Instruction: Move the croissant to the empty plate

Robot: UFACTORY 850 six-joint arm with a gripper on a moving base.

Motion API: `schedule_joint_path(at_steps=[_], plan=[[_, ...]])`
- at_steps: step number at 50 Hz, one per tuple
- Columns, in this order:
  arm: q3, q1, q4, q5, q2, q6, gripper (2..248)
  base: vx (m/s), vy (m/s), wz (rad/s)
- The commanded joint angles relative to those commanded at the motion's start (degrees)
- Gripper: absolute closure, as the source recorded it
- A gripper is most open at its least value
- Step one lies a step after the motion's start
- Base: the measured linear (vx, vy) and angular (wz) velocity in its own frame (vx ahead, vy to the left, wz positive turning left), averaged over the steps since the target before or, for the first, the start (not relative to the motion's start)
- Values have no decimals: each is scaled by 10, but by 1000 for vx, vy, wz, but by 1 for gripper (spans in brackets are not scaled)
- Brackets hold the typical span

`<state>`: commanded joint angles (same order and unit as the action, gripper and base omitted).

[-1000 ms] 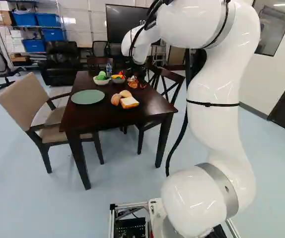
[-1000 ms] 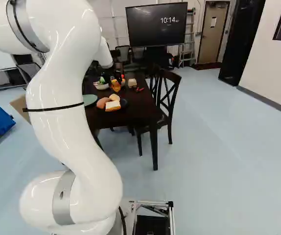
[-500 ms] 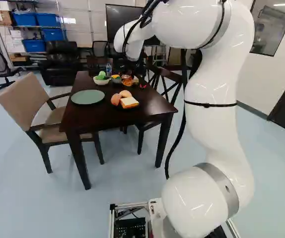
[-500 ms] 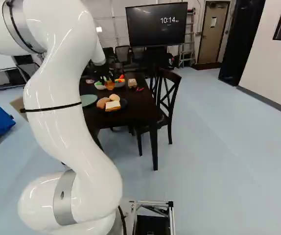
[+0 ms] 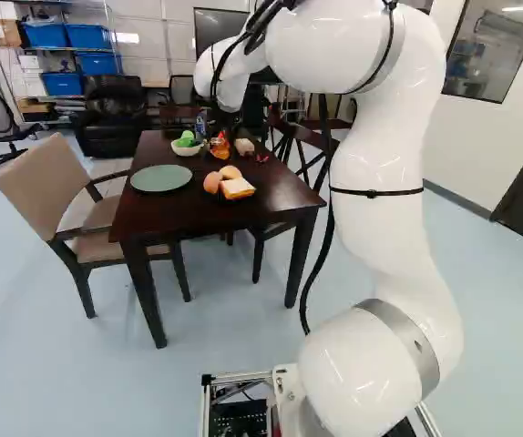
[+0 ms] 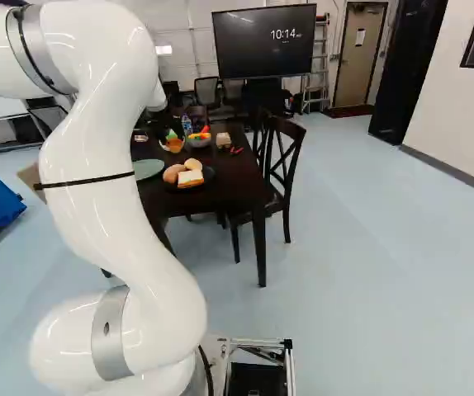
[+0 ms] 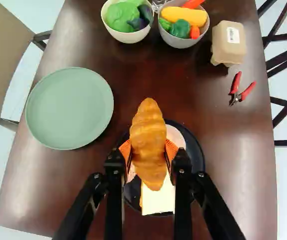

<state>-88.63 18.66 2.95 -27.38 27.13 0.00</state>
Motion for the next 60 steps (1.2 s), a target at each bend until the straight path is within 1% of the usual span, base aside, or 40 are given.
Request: schedule_joint_path(at_steps=[60], plan=[[-81, 84, 0, 0, 61, 0, 150, 0, 0, 0]])
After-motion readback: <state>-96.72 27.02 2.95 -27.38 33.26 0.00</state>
